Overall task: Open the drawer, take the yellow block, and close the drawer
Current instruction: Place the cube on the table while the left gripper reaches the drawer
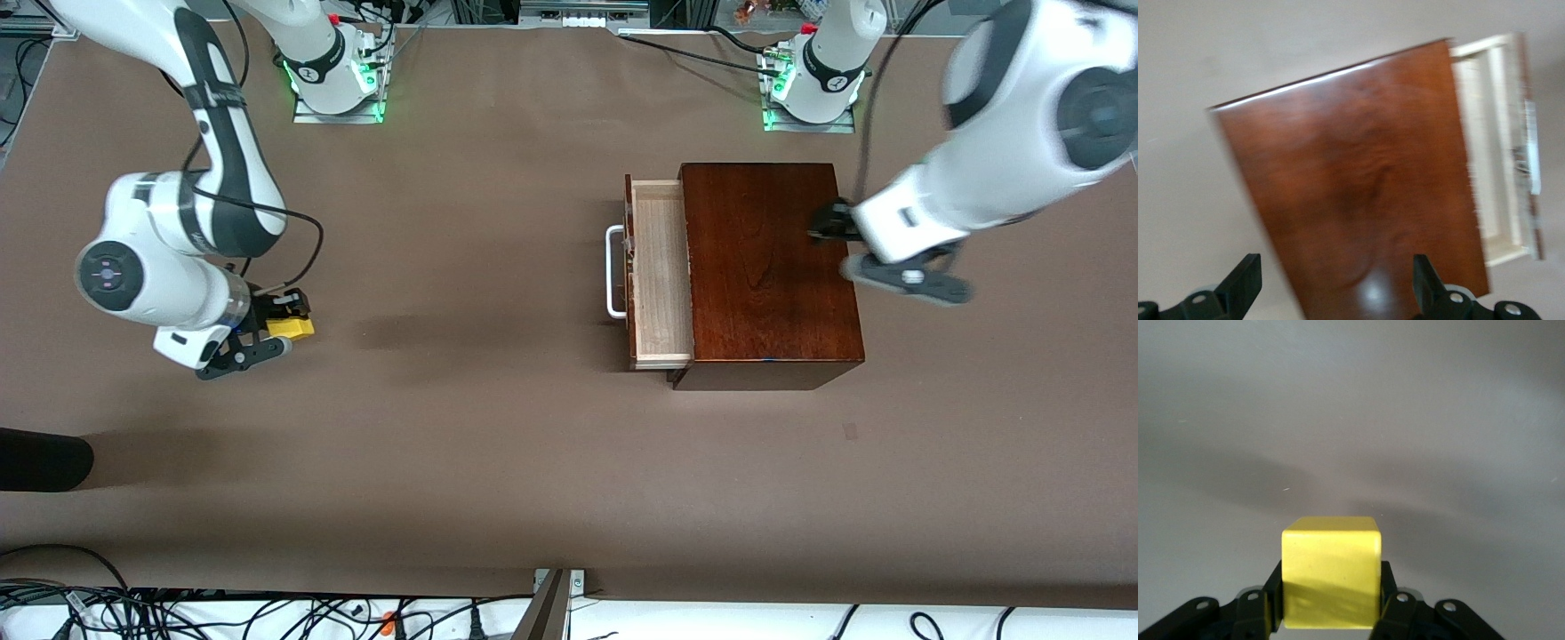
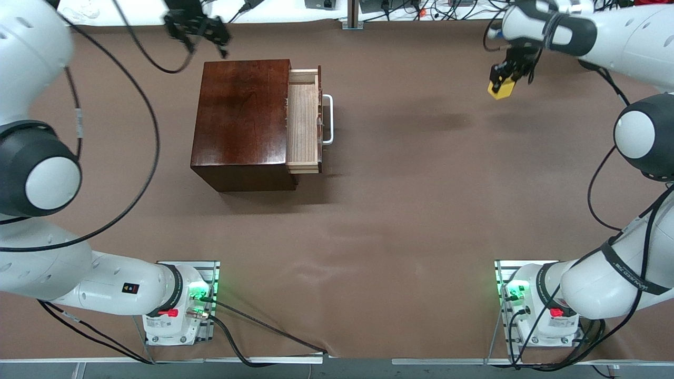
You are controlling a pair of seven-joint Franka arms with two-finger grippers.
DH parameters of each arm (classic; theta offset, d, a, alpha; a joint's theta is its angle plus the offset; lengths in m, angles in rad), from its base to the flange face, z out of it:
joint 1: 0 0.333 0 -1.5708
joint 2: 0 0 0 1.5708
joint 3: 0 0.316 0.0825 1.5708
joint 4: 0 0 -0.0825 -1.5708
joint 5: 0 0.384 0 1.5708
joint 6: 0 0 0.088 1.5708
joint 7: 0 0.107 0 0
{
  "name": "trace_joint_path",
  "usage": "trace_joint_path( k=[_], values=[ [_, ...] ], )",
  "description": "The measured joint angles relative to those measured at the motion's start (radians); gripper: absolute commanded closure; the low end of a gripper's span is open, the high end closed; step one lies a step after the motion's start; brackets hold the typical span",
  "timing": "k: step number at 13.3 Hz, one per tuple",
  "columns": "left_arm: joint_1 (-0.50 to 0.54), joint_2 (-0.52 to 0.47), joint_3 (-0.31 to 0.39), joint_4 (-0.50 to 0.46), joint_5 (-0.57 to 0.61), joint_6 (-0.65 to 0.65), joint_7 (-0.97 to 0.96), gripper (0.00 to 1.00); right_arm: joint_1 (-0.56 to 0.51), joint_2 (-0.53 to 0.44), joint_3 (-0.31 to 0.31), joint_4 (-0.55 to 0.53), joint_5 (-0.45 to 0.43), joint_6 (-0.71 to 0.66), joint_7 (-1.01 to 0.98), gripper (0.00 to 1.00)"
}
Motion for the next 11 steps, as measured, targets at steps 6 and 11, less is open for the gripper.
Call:
trace_joint_path(
  k=[6,11],
  values=[
    [-0.212,0.180,-0.025,0.131,-0.039,0.171,0.154,0.00,0.002,0.065,0.002,-0.127,0.001,0.186,0.123,1.00],
    [-0.320,0.317,-0.028,0.137,-0.039,0.407,0.488,0.00,-0.015,0.092,-0.001,-0.158,0.009,0.262,0.126,0.77]
  ],
)
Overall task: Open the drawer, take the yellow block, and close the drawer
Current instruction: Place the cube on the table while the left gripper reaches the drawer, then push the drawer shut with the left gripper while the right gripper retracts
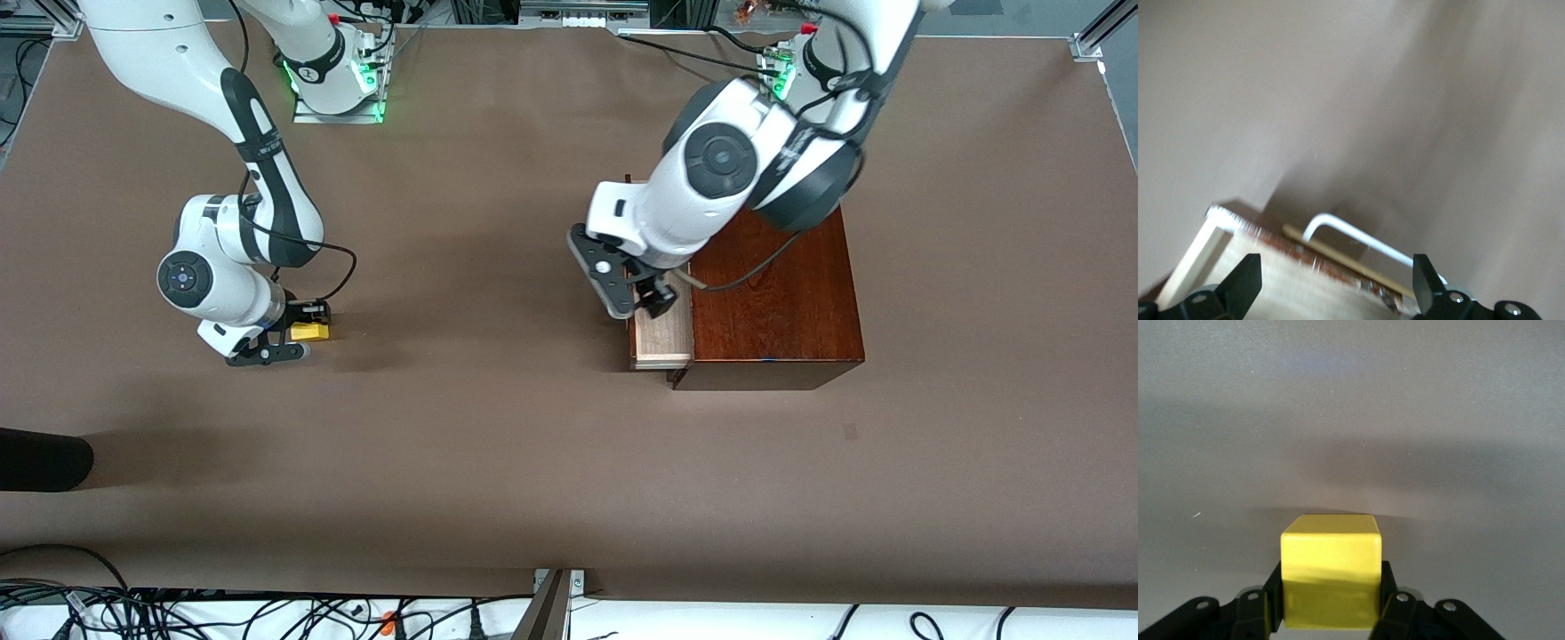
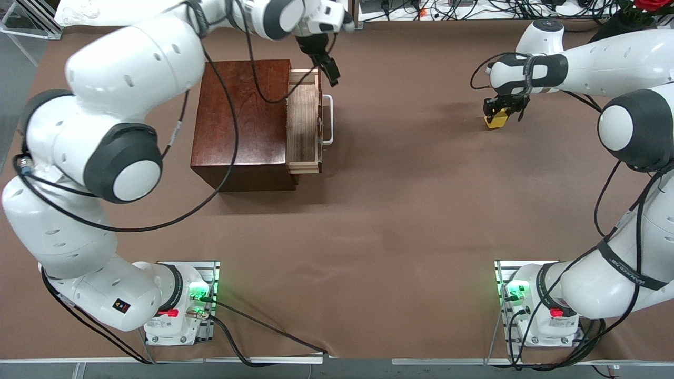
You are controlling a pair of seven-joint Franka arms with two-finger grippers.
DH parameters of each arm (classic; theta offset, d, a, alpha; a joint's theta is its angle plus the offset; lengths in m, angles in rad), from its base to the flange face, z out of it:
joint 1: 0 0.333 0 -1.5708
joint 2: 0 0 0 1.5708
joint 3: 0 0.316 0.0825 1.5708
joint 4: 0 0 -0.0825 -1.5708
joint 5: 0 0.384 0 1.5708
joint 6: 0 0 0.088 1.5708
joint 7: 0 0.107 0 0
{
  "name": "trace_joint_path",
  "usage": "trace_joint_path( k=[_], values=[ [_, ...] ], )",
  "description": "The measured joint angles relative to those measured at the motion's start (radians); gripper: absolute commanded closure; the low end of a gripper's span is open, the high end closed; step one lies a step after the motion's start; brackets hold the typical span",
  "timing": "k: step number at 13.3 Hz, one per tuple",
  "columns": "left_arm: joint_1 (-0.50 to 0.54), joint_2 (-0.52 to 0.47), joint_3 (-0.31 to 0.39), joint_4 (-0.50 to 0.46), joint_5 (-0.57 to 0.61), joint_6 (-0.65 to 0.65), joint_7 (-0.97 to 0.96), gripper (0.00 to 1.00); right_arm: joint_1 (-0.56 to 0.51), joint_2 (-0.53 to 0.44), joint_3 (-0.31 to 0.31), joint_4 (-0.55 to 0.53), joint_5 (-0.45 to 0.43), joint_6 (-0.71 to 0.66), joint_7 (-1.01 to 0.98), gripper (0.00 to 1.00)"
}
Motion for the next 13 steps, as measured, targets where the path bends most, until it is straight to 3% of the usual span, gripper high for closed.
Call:
trace_joint_path(
  k=[1,2,5,7,13],
  values=[
    [-0.008,0.020,-0.001,0.000,0.000,0.027,0.065,0.00,-0.002,0.000,0.000,0.000,0.001,0.000,0.000,0.14],
    [-0.014,0.041,-0.005,0.001,0.000,0.050,0.131,0.00,-0.003,0.000,0.000,0.000,0.001,0.000,0.000,0.00],
    [-0.022,0.100,-0.020,0.002,0.000,0.082,0.329,0.00,-0.010,-0.013,-0.003,0.009,0.001,0.016,-0.003,0.00],
    [-0.029,0.120,-0.022,0.003,0.001,0.085,0.434,0.00,-0.018,-0.072,-0.003,0.043,0.001,-0.031,-0.004,0.00],
    [-0.088,0.164,-0.024,-0.023,0.025,0.080,0.478,0.00,-0.081,-0.357,0.075,0.182,0.001,-0.423,0.025,0.00]
  ],
)
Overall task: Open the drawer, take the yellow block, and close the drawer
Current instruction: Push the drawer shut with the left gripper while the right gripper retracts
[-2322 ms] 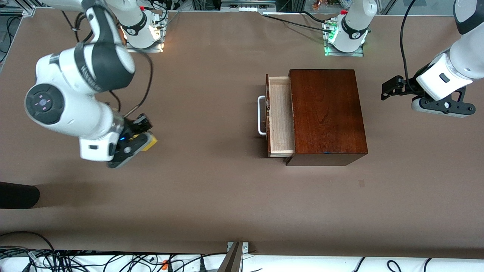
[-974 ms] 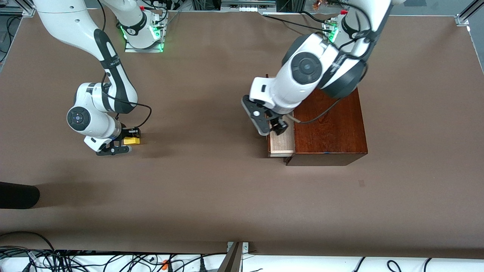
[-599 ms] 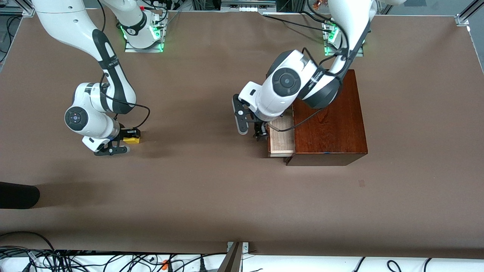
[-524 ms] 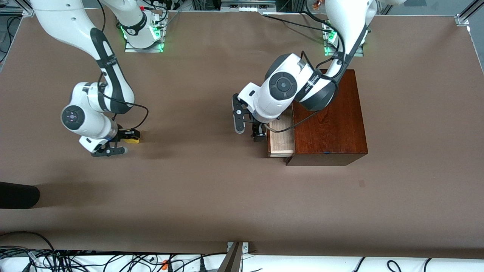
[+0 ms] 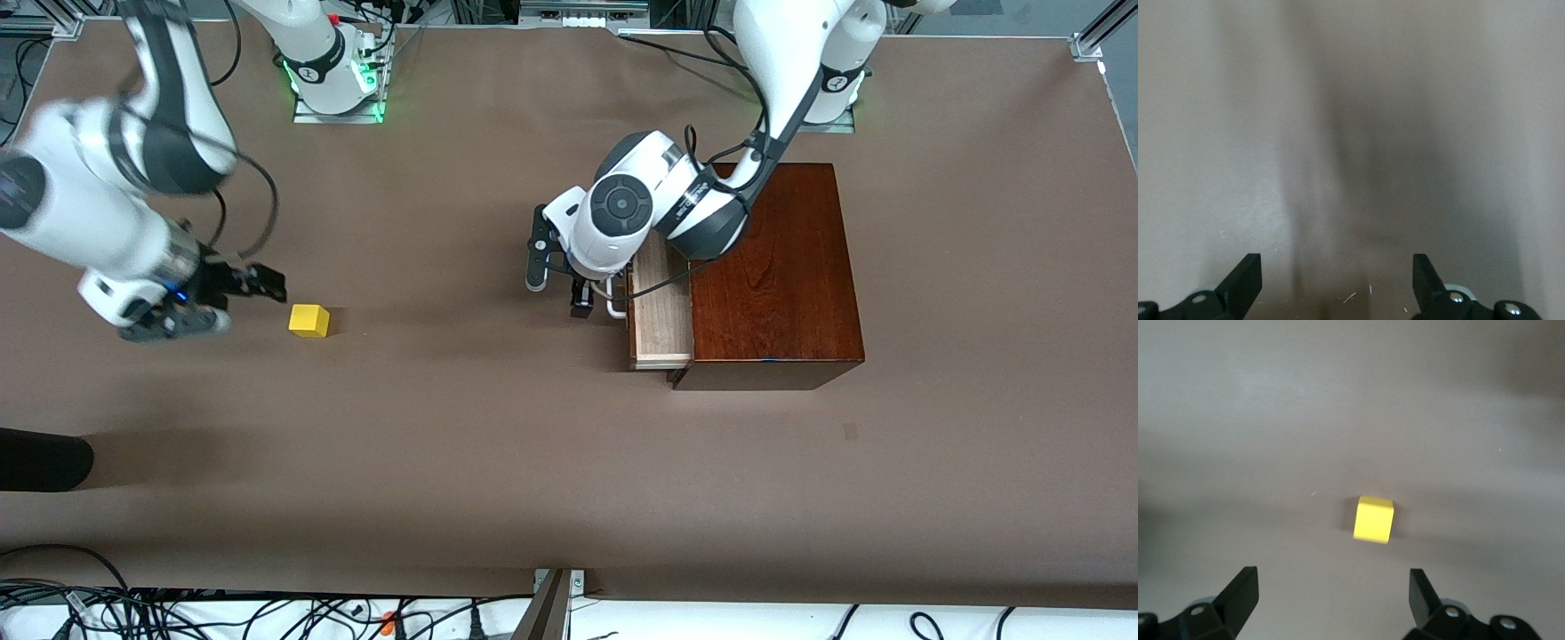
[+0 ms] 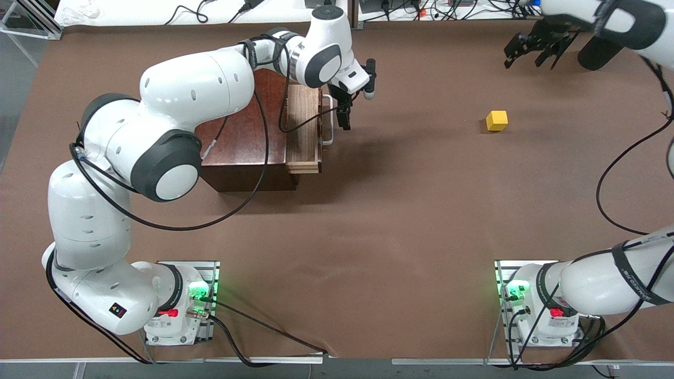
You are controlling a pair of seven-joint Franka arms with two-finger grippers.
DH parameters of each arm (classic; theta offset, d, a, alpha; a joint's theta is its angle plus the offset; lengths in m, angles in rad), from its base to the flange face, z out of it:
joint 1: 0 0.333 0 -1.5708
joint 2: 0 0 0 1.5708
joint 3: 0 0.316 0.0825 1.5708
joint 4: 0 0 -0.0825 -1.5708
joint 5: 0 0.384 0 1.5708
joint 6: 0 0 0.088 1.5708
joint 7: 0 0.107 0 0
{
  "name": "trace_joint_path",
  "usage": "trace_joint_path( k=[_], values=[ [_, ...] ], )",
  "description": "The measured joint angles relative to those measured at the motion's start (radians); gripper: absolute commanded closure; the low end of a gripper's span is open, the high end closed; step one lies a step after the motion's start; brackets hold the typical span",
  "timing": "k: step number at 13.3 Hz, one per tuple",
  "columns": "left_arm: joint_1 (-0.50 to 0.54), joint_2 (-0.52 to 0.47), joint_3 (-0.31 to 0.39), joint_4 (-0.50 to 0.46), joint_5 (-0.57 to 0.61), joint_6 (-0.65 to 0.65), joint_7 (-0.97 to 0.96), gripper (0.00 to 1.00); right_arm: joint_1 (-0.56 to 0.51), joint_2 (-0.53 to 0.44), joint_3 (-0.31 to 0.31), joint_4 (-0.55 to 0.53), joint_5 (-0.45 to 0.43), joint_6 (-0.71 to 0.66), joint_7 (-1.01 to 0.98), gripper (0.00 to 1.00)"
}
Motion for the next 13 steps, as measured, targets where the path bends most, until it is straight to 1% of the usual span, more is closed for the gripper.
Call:
trace_joint_path(
  k=[2,4,6,8,11,13],
  values=[
    [0.000,0.002,0.001,-0.003,0.044,-0.008,0.000,0.00,-0.006,-0.038,0.005,0.083,-0.001,-0.139,0.002,0.00],
    [0.004,0.002,0.005,-0.003,0.085,-0.024,0.000,0.00,-0.009,-0.040,0.005,0.186,-0.001,-0.263,0.003,0.00],
    [0.005,0.001,0.007,0.000,0.105,-0.044,0.000,0.00,-0.011,-0.039,0.004,0.252,-0.002,-0.348,0.004,0.00],
    [0.005,0.000,0.007,0.001,0.122,-0.074,0.000,0.00,-0.014,-0.042,0.003,0.283,-0.006,-0.393,0.026,0.00],
    [0.016,-0.001,0.015,0.003,0.127,-0.112,-0.001,0.00,-0.017,-0.064,0.001,0.290,-0.028,-0.423,0.111,0.00],
    [0.044,-0.009,0.019,0.004,0.143,-0.152,-0.001,0.00,-0.016,-0.071,0.009,0.292,-0.069,-0.427,0.126,0.00]
  ],
)
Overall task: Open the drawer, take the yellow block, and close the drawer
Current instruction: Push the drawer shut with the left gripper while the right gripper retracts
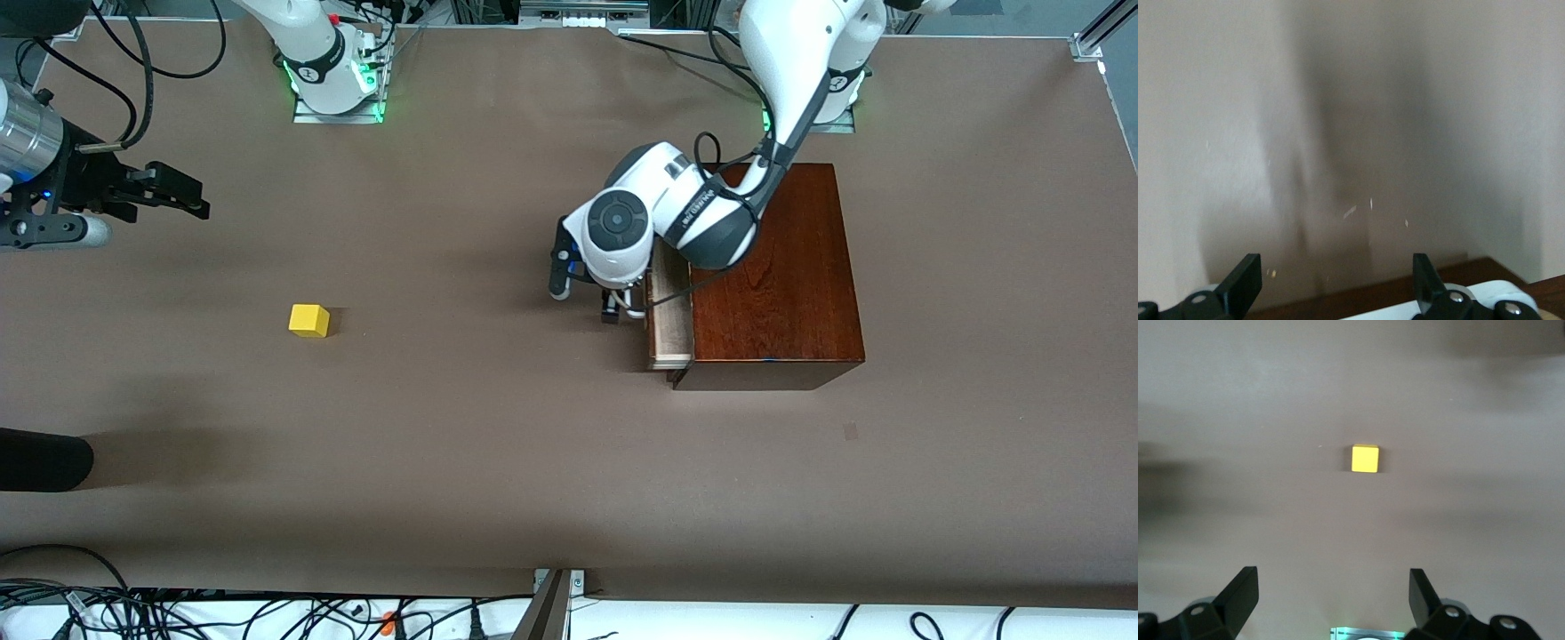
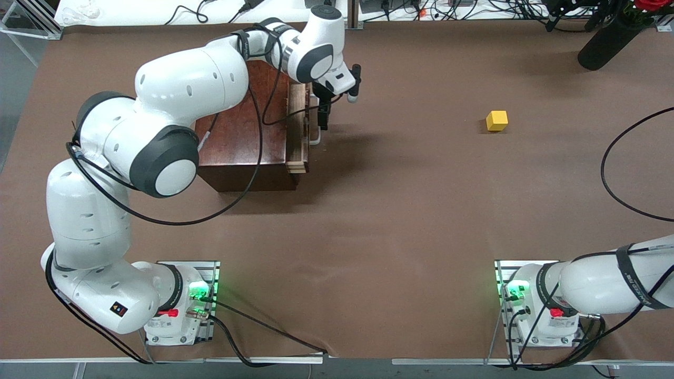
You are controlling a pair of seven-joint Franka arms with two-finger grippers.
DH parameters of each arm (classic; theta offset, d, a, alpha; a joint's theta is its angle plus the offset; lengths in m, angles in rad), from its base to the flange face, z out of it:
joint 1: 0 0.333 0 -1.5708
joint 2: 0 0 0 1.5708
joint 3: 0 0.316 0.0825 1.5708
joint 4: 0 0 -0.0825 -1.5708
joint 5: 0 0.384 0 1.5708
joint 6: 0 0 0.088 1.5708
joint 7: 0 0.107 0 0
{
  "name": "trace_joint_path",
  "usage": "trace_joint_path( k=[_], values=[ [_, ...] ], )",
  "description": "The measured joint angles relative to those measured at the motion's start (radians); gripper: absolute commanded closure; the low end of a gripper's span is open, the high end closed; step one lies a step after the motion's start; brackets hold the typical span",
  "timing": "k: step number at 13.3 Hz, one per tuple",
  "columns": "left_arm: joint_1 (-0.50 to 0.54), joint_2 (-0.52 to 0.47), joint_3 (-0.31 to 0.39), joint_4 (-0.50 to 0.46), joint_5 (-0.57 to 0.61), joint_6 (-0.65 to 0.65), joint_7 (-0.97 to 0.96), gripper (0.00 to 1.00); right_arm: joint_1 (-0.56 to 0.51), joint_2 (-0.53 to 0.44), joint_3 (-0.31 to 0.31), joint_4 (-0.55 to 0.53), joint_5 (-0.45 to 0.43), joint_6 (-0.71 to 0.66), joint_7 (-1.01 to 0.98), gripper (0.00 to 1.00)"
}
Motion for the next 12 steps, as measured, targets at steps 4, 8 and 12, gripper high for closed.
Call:
trace_joint_path(
  k=[4,8,12],
  values=[
    [0.049,-0.020,0.001,0.001,0.012,-0.041,0.001,0.00,0.023,-0.001,0.027,0.035,-0.067,-0.012,0.016,0.00],
    [0.048,-0.027,0.000,0.001,0.015,-0.050,0.001,0.00,0.021,0.002,0.022,0.040,-0.071,-0.013,0.016,0.00],
    [0.049,-0.039,0.001,0.001,0.046,-0.080,0.001,0.00,0.021,0.008,0.020,0.040,-0.071,-0.012,0.016,0.00]
  ],
)
